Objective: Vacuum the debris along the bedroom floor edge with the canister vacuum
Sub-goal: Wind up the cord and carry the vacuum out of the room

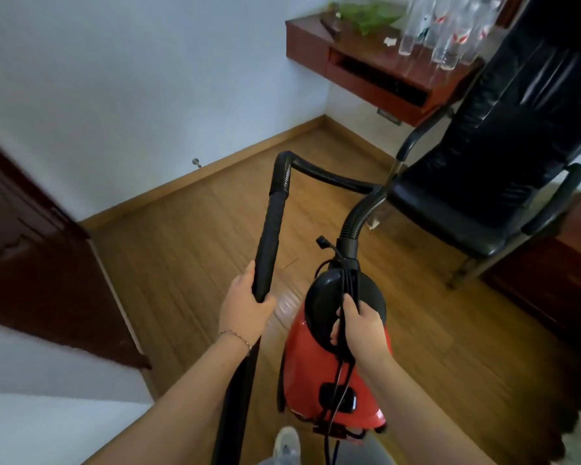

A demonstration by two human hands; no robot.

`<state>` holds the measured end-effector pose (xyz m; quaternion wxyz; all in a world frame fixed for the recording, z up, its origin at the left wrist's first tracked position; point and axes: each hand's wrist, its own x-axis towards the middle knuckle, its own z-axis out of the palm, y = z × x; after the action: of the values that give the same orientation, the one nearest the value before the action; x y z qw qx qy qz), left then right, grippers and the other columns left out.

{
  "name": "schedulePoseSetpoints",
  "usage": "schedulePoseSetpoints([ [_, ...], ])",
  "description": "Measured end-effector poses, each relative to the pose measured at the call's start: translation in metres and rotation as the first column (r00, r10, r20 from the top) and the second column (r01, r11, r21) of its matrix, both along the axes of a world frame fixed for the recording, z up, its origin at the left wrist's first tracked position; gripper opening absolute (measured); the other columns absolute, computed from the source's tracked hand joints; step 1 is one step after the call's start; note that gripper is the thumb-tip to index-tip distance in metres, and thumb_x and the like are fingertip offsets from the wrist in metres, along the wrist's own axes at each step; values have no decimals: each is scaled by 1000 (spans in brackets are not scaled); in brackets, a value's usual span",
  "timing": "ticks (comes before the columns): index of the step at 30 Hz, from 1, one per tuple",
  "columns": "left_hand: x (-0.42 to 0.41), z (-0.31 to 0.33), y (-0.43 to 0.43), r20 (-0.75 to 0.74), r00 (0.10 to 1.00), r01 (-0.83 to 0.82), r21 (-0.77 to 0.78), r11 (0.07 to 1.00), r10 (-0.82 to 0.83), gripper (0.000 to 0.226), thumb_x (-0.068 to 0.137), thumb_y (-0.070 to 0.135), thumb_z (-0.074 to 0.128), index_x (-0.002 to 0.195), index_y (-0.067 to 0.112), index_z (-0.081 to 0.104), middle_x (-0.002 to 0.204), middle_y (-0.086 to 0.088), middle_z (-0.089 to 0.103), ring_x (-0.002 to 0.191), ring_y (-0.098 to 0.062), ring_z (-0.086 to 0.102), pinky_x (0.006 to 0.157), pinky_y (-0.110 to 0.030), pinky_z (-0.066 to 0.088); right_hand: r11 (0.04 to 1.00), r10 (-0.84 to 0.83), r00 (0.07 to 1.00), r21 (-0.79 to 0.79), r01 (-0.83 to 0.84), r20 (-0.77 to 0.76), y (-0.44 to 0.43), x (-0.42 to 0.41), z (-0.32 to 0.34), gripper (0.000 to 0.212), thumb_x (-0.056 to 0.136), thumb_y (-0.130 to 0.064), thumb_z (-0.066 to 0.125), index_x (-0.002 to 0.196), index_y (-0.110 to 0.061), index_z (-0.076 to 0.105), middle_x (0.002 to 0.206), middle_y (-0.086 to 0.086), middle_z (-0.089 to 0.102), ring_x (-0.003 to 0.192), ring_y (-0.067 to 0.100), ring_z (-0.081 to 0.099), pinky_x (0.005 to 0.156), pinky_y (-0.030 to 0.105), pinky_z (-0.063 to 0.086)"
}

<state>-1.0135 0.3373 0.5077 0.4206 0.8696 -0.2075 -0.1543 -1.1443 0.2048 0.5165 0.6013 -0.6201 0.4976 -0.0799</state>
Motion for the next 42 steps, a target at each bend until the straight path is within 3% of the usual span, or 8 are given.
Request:
schedulePoseSetpoints([
  [9, 103, -10, -103, 43, 988, -146, -29, 989, 147, 61, 83, 21, 58, 138, 35, 34, 93, 11, 46, 79, 1, 51, 60, -11, 38, 987, 157, 987, 34, -158, 37, -117, 122, -7, 37, 99, -32, 40, 74, -9, 52, 46, 3, 57, 41, 15, 55, 52, 28, 46],
  [19, 215, 2, -203, 113, 917, -387, 15, 922, 383, 65, 85, 22, 58, 142, 32, 28, 96, 7, 47, 75, -1, 52, 56, -12, 38, 926, 377, 924, 1, -378, 69, -241, 273, -2, 37, 99, -31, 39, 74, -8, 54, 47, 4, 56, 41, 15, 53, 48, 26, 42],
  [25, 278, 3, -233, 134, 878, -470, 58, 881, 460, 68, 86, 26, 56, 145, 30, 23, 102, 7, 45, 74, -1, 51, 56, -14, 40, 909, 414, 906, 6, -416, 92, -275, 364, -6, 37, 99, -31, 38, 77, -6, 53, 51, 6, 56, 46, 19, 53, 52, 31, 44],
  [30, 346, -10, -246, 134, 884, -462, 102, 881, 448, 68, 86, 24, 56, 146, 28, 23, 104, 6, 46, 76, -8, 55, 64, -24, 49, 917, 384, 918, 76, -391, 97, -283, 448, -22, 36, 99, -30, 39, 76, -8, 54, 52, 6, 56, 47, 19, 54, 53, 32, 45],
  [34, 423, -21, -250, 150, 903, -421, 133, 897, 402, 69, 85, 22, 57, 145, 25, 25, 104, 7, 46, 76, -8, 54, 60, -18, 44, 910, 395, 916, 103, -401, 73, -279, 526, -38, 36, 99, -30, 40, 75, -7, 55, 51, 6, 58, 49, 21, 56, 57, 34, 47],
  [39, 518, -19, -241, 150, 915, -399, 184, 898, 375, 68, 85, 22, 56, 146, 26, 24, 103, 11, 45, 76, -7, 53, 61, -20, 48, 913, 369, 929, 175, -368, 27, -270, 619, -43, 38, 99, -30, 39, 74, -8, 55, 49, 6, 61, 53, 24, 59, 62, 37, 50],
  [42, 577, -21, -232, 180, 924, -374, 230, 899, 338, 68, 86, 23, 56, 145, 26, 24, 104, 12, 45, 75, -5, 50, 55, -11, 38, 919, 337, 941, 215, -331, 11, -266, 677, -46, 38, 99, -32, 39, 77, -7, 57, 50, 5, 64, 57, 25, 62, 62, 36, 49],
])
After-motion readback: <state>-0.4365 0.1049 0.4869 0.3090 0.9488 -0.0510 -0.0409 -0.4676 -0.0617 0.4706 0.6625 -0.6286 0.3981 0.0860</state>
